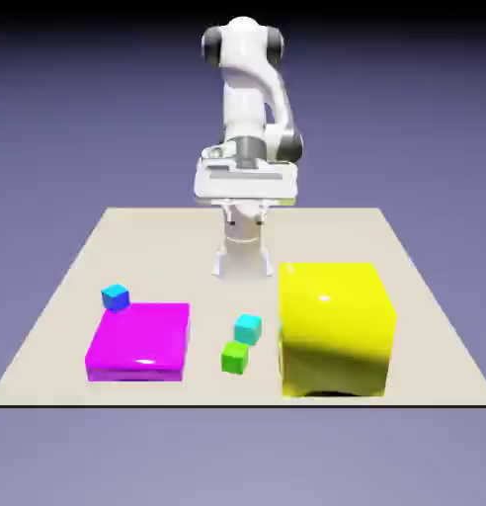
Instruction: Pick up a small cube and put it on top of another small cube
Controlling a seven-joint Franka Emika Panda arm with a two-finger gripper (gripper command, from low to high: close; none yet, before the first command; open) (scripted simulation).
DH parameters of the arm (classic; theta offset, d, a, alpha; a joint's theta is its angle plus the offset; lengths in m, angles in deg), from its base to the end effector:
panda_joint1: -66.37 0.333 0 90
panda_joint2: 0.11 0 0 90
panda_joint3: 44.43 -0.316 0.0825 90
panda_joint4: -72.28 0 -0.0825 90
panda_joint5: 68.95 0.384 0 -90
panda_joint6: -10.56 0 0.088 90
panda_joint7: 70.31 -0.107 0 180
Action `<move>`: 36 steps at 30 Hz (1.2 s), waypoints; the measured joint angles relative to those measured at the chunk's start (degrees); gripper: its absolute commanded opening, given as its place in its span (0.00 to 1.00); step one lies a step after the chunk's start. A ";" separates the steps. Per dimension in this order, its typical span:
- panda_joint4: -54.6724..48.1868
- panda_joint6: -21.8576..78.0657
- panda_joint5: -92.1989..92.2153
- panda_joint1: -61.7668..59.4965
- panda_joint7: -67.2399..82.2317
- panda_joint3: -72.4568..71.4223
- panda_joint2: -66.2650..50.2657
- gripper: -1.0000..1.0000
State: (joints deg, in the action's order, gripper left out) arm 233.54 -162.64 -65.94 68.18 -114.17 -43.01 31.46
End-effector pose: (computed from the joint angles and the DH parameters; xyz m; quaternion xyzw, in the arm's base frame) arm 0.3905 -0.0013 0.4465 -0.8536 0.3659 -0.3357 0.1573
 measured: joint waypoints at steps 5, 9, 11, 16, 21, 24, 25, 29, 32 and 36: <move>1.07 3.34 12.46 4.68 -5.82 5.87 -4.53 0.50; 1.93 6.00 22.43 8.42 -10.47 10.57 -8.15 0.50; 2.36 7.34 27.41 10.29 -12.80 12.92 -9.96 0.50; 3.44 10.67 39.87 14.97 -18.61 18.80 -14.49 0.50; 4.51 14.01 52.33 19.65 -24.43 24.67 -19.02 0.50; 5.16 16.01 59.80 22.46 -27.92 28.20 -21.74 0.50; 5.37 16.68 62.29 23.40 -29.08 29.37 -22.64 0.50; 6.23 19.34 72.26 27.15 -33.74 34.07 -26.26 0.50; 5.61 20.81 76.88 28.40 -33.00 34.47 -29.08 0.50; 2.36 24.39 86.84 28.45 -26.05 32.04 -37.27 0.50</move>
State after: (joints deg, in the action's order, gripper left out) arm 235.91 -138.25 20.90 96.64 -140.22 -10.97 -5.81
